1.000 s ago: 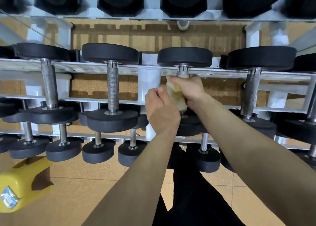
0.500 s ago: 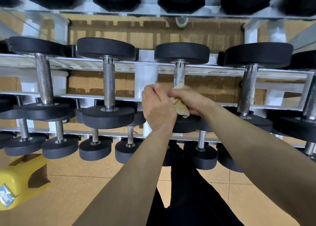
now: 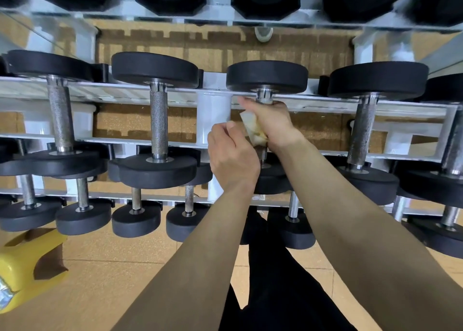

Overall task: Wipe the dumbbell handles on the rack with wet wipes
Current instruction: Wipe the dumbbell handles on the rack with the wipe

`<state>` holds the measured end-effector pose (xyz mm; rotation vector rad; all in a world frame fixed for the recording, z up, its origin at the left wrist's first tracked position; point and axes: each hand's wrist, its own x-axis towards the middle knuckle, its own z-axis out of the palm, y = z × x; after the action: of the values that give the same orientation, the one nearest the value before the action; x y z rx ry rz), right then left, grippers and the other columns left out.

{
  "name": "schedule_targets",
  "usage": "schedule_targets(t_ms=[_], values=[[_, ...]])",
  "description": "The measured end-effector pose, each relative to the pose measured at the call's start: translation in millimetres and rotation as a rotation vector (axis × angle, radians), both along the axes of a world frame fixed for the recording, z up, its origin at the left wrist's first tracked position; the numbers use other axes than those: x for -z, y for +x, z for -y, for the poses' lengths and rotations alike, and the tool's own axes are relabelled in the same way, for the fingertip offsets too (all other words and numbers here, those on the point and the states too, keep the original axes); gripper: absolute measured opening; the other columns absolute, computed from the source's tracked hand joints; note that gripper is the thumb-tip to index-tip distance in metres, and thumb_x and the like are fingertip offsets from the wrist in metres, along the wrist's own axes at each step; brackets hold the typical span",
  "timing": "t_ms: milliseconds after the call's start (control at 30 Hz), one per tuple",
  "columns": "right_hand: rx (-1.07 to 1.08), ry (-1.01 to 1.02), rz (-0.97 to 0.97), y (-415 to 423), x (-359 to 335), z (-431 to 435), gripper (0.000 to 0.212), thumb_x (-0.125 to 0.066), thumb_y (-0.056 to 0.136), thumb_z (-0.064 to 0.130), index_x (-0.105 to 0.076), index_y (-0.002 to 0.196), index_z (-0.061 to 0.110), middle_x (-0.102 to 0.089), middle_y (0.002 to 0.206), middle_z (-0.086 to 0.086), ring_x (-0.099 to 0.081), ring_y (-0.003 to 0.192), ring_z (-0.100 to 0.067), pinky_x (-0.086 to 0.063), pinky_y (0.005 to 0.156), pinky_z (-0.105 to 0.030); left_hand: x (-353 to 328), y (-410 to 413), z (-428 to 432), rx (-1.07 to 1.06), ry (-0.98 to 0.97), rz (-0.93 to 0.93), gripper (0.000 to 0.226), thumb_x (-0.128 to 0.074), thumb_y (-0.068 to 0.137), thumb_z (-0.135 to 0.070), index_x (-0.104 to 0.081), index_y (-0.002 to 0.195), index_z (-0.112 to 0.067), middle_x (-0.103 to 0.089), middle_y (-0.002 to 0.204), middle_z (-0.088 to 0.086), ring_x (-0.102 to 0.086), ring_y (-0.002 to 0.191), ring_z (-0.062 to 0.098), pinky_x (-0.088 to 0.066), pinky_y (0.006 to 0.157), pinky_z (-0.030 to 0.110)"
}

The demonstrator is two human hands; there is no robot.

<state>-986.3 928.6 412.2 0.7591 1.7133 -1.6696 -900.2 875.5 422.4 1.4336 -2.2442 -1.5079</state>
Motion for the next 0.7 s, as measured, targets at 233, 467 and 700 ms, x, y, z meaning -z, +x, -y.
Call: schedule_targets(t_ms=[233, 467, 700], values=[[-0.027, -0.629, 0.194, -8, 15, -14, 0.030, -0.073, 0.083, 0.036, -0.050, 0.077, 0.018, -0.046, 0.056, 0.005, -0.046, 0.047, -0.007, -0.044, 0.056, -0.022, -2, 2, 1, 0.049, -0.029, 0.019, 0.028, -0.032, 0.108, -0.034, -0.052, 0.099, -0.018, -0.053, 0.097, -0.006, -0.044, 0.091, 0.013, -0.027, 0.078, 0.025], [-0.511, -0.081, -0.017, 28, 2, -34, 0.035, -0.073, 0.092, 0.028, -0.071, 0.103, -0.005, -0.068, 0.075, -0.013, -0.062, 0.062, -0.019, -0.047, 0.053, -0.026, -20, -1, 5, 0.247, 0.120, 0.202, 0.046, -0.030, 0.101, -0.062, -0.058, 0.107, -0.025, -0.059, 0.097, -0.006, -0.055, 0.097, 0.021, -0.037, 0.085, 0.037], [-0.401, -0.089, -0.076, 41, -12, -58, 0.037, -0.069, 0.078, 0.029, -0.077, 0.110, 0.012, -0.078, 0.105, -0.009, -0.073, 0.104, -0.025, -0.052, 0.102, -0.043, -18, -7, 33, 0.505, 0.412, 0.144, 0.038, -0.071, 0.087, -0.055, -0.068, 0.107, -0.022, -0.074, 0.102, -0.004, -0.068, 0.095, 0.011, -0.053, 0.088, 0.026]])
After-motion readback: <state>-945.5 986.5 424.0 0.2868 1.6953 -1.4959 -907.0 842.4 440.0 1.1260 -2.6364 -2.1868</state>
